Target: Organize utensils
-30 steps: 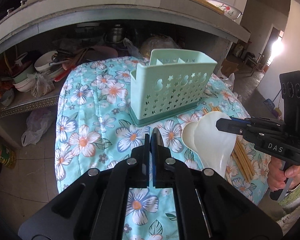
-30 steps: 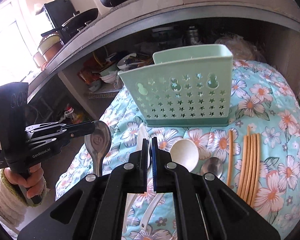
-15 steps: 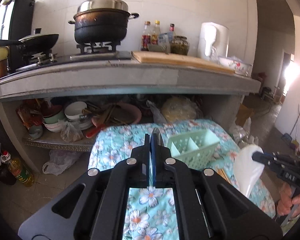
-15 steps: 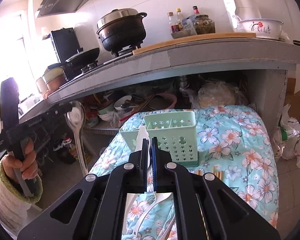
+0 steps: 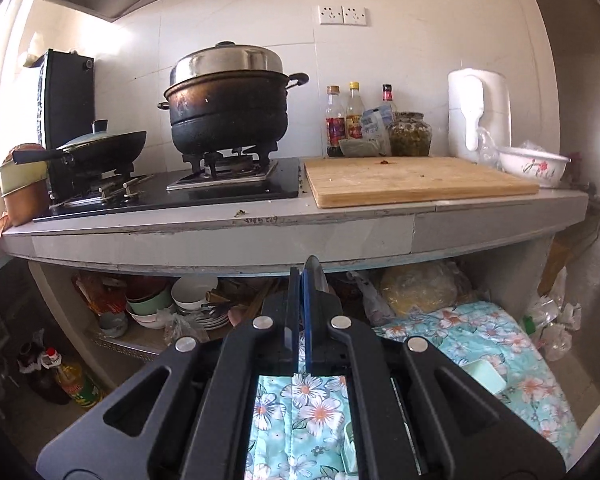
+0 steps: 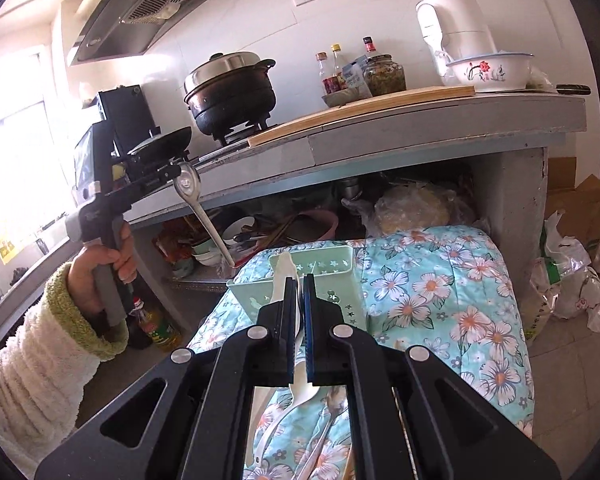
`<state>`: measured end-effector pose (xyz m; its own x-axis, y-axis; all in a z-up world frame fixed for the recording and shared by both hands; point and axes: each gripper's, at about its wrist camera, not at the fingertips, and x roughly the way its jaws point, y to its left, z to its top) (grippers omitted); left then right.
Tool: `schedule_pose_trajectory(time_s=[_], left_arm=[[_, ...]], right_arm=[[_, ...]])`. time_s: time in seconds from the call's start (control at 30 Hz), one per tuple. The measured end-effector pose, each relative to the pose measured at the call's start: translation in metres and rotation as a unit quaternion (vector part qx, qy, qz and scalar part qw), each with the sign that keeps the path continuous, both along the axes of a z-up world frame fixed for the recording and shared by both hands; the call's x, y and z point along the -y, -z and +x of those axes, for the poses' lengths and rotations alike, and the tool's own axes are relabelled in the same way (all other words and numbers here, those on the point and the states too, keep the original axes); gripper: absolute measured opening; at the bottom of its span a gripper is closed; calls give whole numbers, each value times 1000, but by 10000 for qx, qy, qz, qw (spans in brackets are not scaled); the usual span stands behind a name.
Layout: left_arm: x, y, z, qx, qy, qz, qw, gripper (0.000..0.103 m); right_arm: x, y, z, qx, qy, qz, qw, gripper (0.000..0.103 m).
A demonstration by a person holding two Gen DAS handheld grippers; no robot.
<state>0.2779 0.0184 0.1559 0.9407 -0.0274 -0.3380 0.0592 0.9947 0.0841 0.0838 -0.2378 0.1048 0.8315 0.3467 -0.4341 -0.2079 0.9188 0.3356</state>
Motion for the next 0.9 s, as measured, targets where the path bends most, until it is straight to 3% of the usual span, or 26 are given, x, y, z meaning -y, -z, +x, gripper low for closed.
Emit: schedule_pose_trajectory(time_s=[0.27,0.47,0.67,0.8,0.9], left_arm=[[18,50,24,-237,-189,493,9983,1],[12,50,27,-125,-226,544,9982,1],[27,71,26,-218,-36,1068,9940,1],[37,92,29,-503,211,1225,9910,1],[39,107,34,-880,451,1120,9888,2]], right_arm=[[14,8,-3,-93,95,2,9999,4],[19,14,2,-166,126,68,9998,4],[19,23,11,-315,80,214,9992,4],[17,26,15,-376,45,198,9991,4],[16,26,17,-388,40,178,9991,4]])
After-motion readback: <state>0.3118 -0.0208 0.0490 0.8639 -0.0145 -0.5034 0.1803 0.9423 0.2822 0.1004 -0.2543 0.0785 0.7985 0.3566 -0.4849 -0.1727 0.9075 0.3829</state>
